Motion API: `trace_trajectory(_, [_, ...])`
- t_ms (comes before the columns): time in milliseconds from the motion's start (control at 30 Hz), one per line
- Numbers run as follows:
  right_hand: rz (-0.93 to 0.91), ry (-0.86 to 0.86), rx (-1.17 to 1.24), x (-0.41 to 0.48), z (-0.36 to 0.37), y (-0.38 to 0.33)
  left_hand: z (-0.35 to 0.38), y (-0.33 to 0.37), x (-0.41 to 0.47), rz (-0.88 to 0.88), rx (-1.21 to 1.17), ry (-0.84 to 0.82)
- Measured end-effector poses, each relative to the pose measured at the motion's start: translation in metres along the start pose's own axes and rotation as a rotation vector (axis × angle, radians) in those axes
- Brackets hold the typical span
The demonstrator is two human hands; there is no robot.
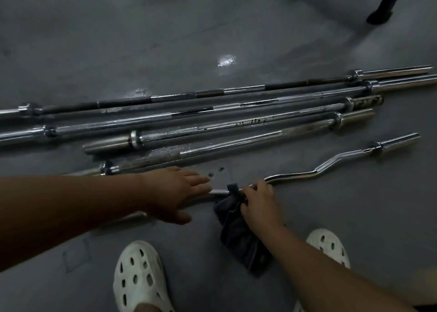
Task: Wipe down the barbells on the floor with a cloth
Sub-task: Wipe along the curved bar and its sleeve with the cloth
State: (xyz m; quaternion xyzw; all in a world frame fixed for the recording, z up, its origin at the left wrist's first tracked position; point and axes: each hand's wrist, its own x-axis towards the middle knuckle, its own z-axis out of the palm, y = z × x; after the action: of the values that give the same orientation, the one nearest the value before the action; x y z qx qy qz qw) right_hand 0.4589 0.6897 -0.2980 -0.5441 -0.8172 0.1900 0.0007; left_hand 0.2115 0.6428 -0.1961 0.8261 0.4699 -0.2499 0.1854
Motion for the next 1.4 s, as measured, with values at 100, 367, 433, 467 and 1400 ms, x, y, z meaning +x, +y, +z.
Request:
trace_trajectory(100, [0.036,-0.060,-0.008,0.015,0.006,-0.004,0.033,-0.018,-0.006,0.045,-0.029,0.026])
trace_trajectory(367, [0.242,-0.119,0.217,0.038,0.032,0.001,0.165,-0.021,0.051,-0.090,-0.234,0.299])
trace_trajectory(433, [0.316,-0.053,0.318,0.042,0.031,0.005,0.180,-0.010,0.066,-0.122,-0.285,0.350])
trace_trajectory(467, [0.354,0.006,0.358,0.046,0.031,0.007,0.184,-0.006,0.069,-0.145,-0.312,0.358])
trace_trajectory(1400, [0.202,-0.167,-0.160,0.053,0.079,-0.011,0.200,-0.009,0.067,-0.190,-0.368,0.357])
